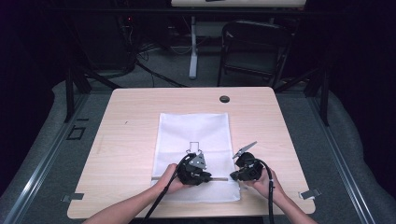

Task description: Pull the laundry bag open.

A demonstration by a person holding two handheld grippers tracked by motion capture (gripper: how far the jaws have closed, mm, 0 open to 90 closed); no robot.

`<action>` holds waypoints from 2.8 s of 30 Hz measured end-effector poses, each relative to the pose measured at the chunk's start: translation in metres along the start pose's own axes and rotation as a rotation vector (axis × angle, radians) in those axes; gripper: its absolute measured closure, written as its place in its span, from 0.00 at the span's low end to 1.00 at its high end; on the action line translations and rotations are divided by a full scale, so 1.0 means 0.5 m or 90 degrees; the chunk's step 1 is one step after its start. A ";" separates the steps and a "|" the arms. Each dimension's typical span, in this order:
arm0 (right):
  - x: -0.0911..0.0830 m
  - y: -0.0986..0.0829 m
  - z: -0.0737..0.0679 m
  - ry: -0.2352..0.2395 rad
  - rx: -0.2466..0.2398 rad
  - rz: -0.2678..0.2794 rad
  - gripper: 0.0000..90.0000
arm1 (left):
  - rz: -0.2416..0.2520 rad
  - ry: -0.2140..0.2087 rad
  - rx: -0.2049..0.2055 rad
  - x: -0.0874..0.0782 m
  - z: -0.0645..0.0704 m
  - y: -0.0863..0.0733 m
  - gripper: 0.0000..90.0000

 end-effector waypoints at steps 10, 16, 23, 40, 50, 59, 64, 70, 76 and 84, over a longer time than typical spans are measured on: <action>0.000 -0.001 0.003 -0.007 -0.004 -0.002 1.00 | -0.001 0.008 -0.002 -0.006 -0.002 -0.011 0.91; 0.000 -0.001 0.002 -0.006 -0.005 0.000 1.00 | -0.002 0.007 -0.004 -0.017 -0.004 -0.023 0.91; 0.000 -0.001 0.003 -0.005 -0.003 0.000 1.00 | -0.004 0.010 -0.003 -0.023 -0.007 -0.034 0.91; 0.000 -0.001 0.002 -0.003 0.004 0.000 1.00 | 0.003 -0.001 -0.011 -0.035 -0.013 -0.053 0.91; -0.001 -0.002 0.002 0.003 0.004 -0.002 1.00 | -0.014 0.012 -0.032 -0.057 -0.032 -0.099 0.91; 0.000 -0.001 0.003 -0.001 0.001 -0.001 1.00 | -0.016 0.015 -0.046 -0.075 -0.035 -0.125 0.91; 0.000 -0.001 0.004 -0.002 -0.001 -0.003 1.00 | -0.016 0.012 -0.043 -0.078 -0.031 -0.127 0.91; 0.000 -0.001 0.004 -0.001 0.002 -0.001 1.00 | -0.019 0.009 -0.044 -0.079 -0.032 -0.132 0.91; 0.000 -0.001 0.004 0.001 0.001 0.001 1.00 | -0.023 0.015 -0.038 -0.085 -0.033 -0.139 0.91; 0.000 -0.002 0.004 -0.001 0.002 -0.002 1.00 | -0.028 0.023 -0.058 -0.101 -0.045 -0.170 0.91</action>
Point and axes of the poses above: each handheld gripper's, and its own axes: x roughly forward along the jaws, y roughly out of its top, z roughly to its right, the point moved 10 cm from there along x, roughly forward along the jaws, and after that the axes turned 13 degrees about -z, right-handed, at the moved point
